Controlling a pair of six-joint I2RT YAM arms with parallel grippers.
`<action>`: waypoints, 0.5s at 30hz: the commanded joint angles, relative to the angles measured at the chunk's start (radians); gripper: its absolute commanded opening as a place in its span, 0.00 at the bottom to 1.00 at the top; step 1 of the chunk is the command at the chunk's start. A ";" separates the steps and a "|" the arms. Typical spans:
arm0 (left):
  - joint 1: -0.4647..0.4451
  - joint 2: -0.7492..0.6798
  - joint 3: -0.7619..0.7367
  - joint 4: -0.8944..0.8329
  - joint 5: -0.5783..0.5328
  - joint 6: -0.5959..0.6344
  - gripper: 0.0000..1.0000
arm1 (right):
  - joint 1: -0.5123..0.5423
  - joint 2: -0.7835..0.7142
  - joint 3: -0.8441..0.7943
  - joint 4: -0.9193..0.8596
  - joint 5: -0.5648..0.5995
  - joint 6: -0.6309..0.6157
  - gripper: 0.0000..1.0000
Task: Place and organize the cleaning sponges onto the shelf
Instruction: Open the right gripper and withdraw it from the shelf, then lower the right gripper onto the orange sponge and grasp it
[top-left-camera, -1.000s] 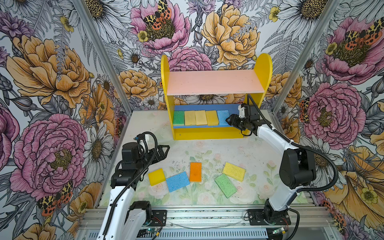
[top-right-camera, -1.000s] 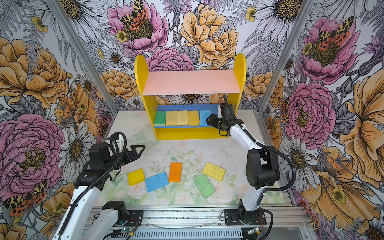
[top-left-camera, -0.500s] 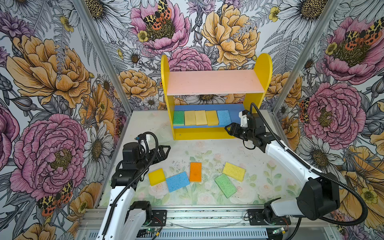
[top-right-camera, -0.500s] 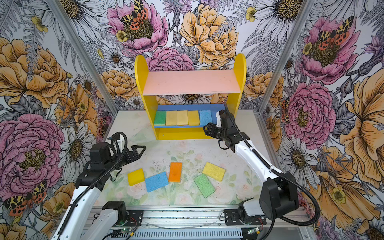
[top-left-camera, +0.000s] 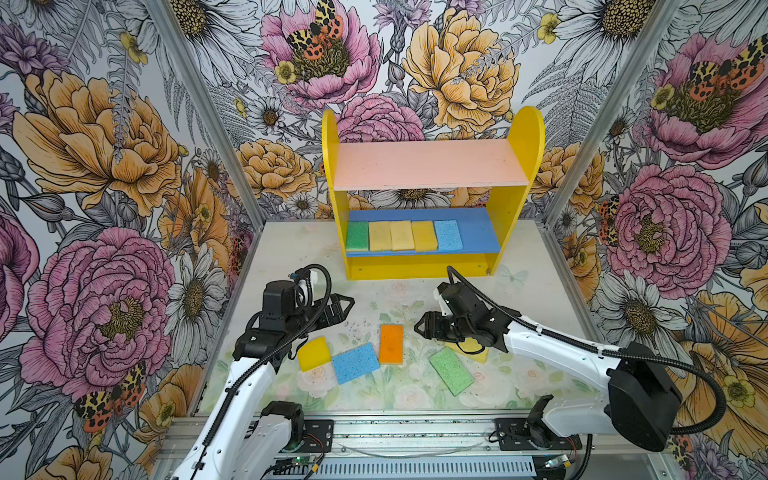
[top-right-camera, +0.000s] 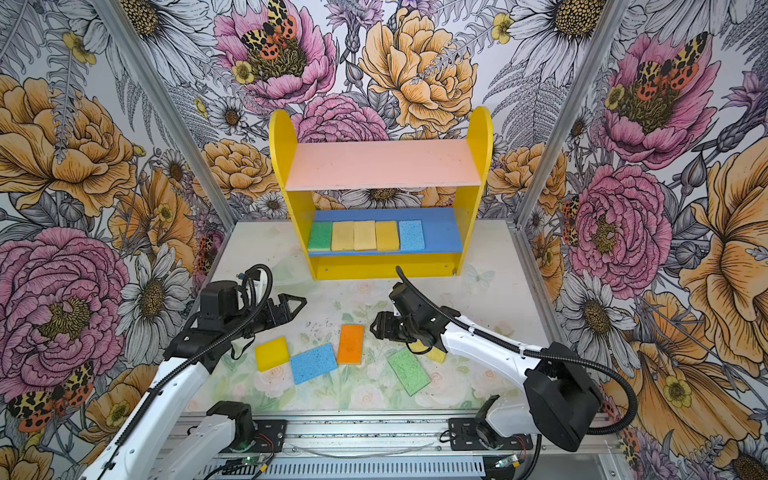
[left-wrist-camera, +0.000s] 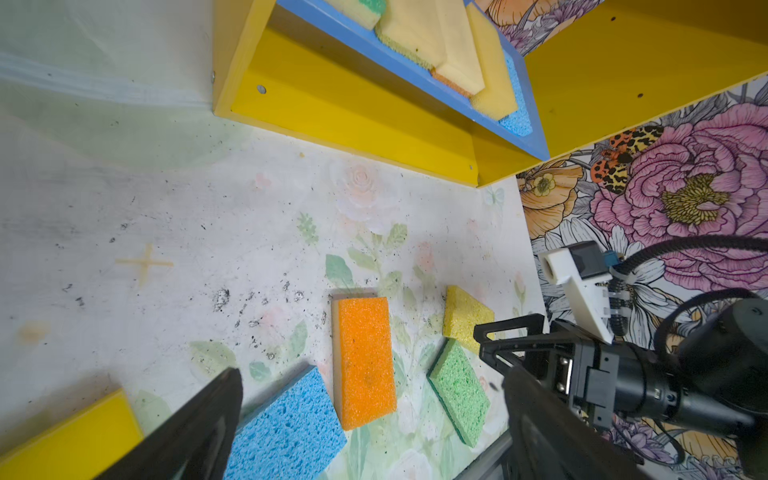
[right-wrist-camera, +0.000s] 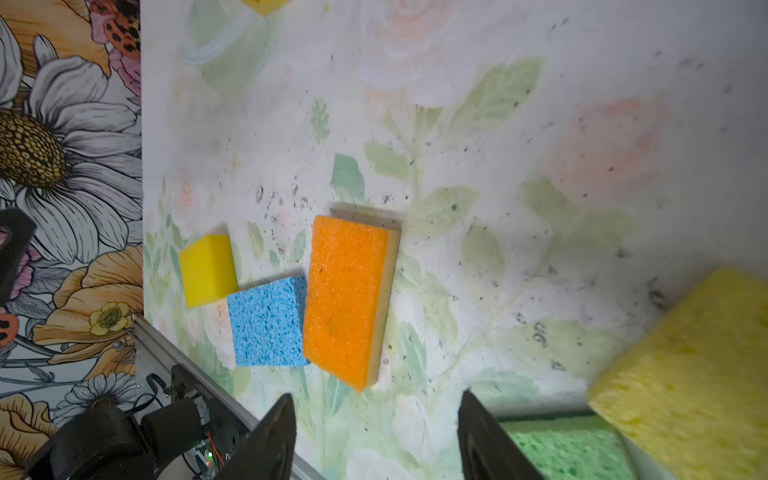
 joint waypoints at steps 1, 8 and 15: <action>-0.041 0.000 -0.005 -0.006 -0.025 0.015 0.99 | 0.070 0.067 0.047 0.010 0.048 0.052 0.63; -0.096 0.008 -0.001 -0.010 -0.029 0.018 0.99 | 0.166 0.227 0.131 0.022 0.059 0.065 0.59; -0.104 -0.009 0.000 -0.014 -0.040 0.019 0.99 | 0.178 0.308 0.150 0.052 0.053 0.079 0.48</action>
